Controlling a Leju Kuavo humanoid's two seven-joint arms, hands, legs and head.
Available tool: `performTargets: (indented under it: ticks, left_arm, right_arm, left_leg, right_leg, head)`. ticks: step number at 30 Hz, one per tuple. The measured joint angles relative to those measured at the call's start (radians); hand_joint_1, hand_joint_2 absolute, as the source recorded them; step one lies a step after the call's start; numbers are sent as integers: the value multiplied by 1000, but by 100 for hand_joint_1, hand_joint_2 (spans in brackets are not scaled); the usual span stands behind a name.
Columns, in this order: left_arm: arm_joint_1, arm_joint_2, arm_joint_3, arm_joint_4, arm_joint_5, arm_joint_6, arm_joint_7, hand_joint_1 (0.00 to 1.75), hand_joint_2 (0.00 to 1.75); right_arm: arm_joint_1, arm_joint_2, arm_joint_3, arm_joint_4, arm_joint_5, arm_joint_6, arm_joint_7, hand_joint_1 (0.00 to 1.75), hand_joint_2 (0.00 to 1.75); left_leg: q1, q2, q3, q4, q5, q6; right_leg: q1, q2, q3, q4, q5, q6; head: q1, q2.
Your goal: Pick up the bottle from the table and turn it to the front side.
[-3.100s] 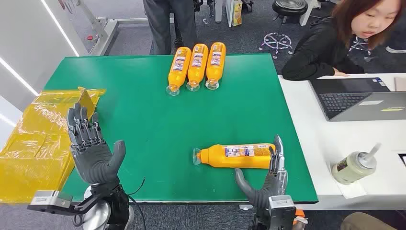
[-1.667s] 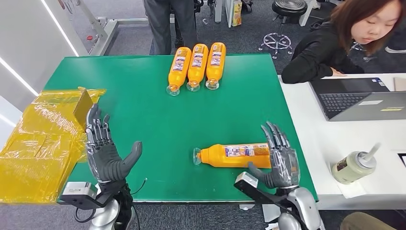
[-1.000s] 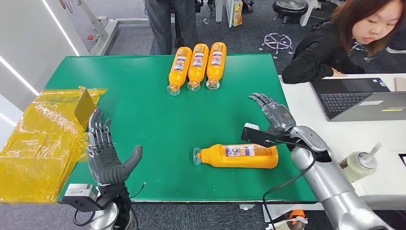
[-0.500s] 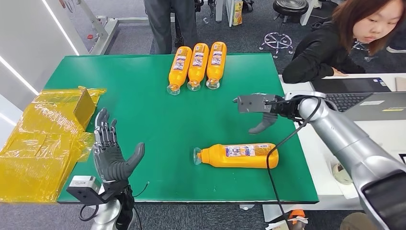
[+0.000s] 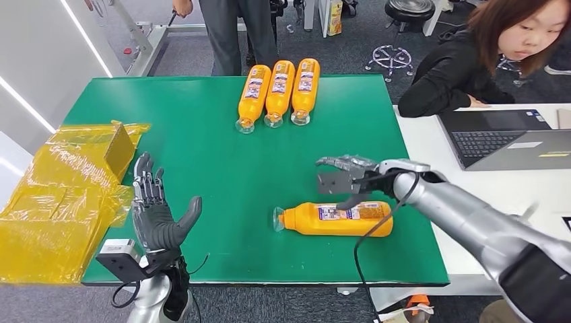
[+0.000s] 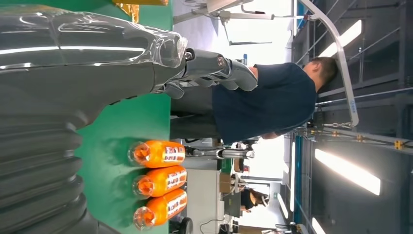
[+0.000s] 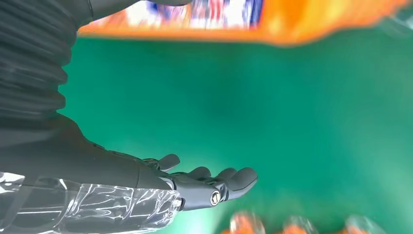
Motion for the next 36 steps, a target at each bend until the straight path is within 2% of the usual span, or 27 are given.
performTargets:
  ticks: [4,15,16,17,19,20,22,30,36]
  left_arm:
    - [-8,1,0,0,-3,-2,22,0,175]
    - [-12,3,2,1,0,-6,27,0,175]
    - [-14,3,2,2,0,-6,27,0,175]
    - [-16,3,2,4,-1,-6,27,0,175]
    - [-21,2,2,6,-1,-5,28,0,175]
    - [-22,2,3,6,-2,-5,28,0,175]
    - [-23,1,5,6,-3,-3,29,0,175]
    - [-13,2,12,6,-2,12,28,0,175]
    - [9,5,21,5,-3,27,27,0,175]
  right_arm:
    - [98,40,3,71,48,-88,-27,0,175]
    - [205,44,-79,102,119,-125,-34,0,175]
    - [213,46,-86,105,129,-135,-36,10,175]
    - [221,49,-95,108,141,-145,-37,47,175]
    - [235,54,-114,113,164,-161,-39,131,175]
    - [242,56,-123,114,175,-167,-39,166,175]
    - [254,59,-142,113,199,-180,-39,175,175]
    - [335,57,-247,49,274,-266,-39,175,175]
    - [467,18,-373,-144,334,-373,-44,175,175]
  left_leg:
    - [0,2,1,0,0,0]
    - [0,2,6,0,1,1]
    - [0,2,7,0,1,1]
    - [0,3,9,0,1,1]
    - [0,3,11,0,1,1]
    - [0,3,11,0,1,1]
    - [0,3,13,0,1,1]
    - [0,3,13,0,3,4]
    - [0,1,11,0,2,4]
  right_leg:
    - [0,2,0,0,0,0]
    - [0,2,6,-1,1,1]
    - [0,2,7,-2,1,1]
    - [0,2,8,-2,1,1]
    - [0,3,10,-2,1,2]
    - [0,3,11,-2,1,2]
    - [0,3,12,-2,2,2]
    - [0,2,13,-3,4,4]
    - [1,0,13,-5,3,4]
  head:
    - [0,0]
    - [0,0]
    - [0,0]
    - [0,0]
    - [0,0]
    - [0,0]
    - [0,0]
    - [0,0]
    - [0,0]
